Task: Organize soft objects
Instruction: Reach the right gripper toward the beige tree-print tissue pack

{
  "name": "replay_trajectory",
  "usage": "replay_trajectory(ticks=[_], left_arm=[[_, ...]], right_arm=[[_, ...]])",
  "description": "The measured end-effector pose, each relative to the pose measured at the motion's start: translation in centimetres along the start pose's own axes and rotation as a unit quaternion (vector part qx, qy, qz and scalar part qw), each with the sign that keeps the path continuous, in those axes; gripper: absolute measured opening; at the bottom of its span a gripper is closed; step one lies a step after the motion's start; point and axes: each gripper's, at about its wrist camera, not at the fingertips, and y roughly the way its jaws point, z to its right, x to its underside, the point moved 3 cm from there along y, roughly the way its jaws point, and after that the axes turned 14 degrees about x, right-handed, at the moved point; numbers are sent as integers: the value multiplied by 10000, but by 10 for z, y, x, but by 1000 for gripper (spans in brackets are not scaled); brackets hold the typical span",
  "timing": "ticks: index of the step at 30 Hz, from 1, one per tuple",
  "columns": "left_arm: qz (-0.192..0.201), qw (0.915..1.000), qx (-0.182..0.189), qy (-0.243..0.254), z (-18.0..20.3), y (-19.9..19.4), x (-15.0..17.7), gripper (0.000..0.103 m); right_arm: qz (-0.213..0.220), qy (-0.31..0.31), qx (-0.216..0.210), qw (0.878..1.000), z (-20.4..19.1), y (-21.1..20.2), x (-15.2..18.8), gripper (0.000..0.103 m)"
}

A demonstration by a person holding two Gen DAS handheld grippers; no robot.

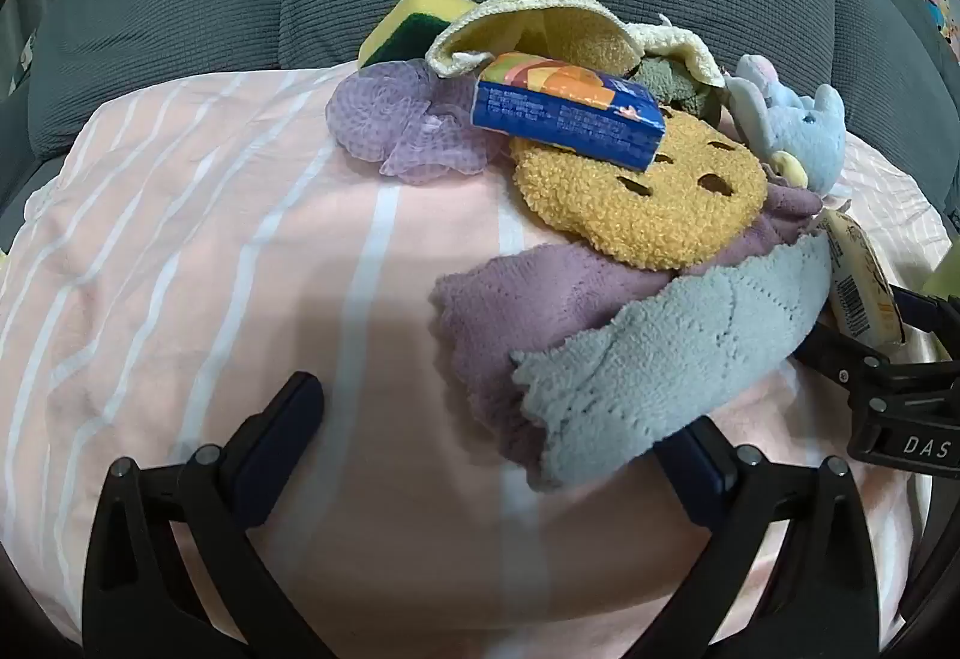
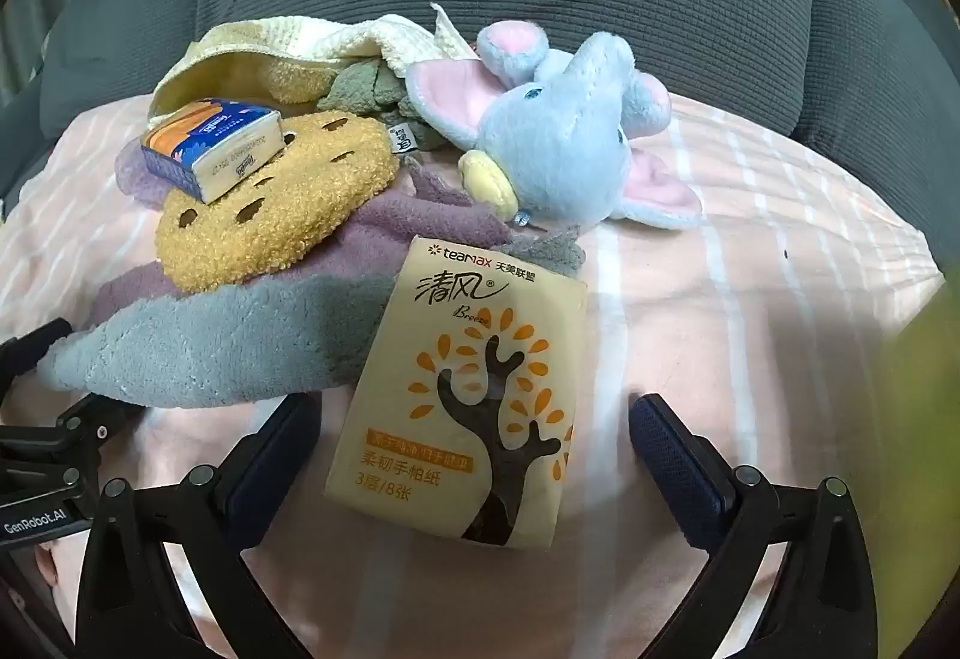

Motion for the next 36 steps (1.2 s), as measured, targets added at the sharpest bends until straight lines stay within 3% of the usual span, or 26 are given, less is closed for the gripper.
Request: replay_trajectory(ticks=[27,34,36], left_arm=[[-54,9999,98,-12,6,-4,2,102],[35,9980,632,-18,15,-21,4,101],[135,9970,752,-88,15,-26,0,100]], right_arm=[[8,41,28,10000,-1,-2,4,103],[-374,305,-145,9987,2,-19,7,103],[-217,555,-249,9979,9,-38,8,103]])
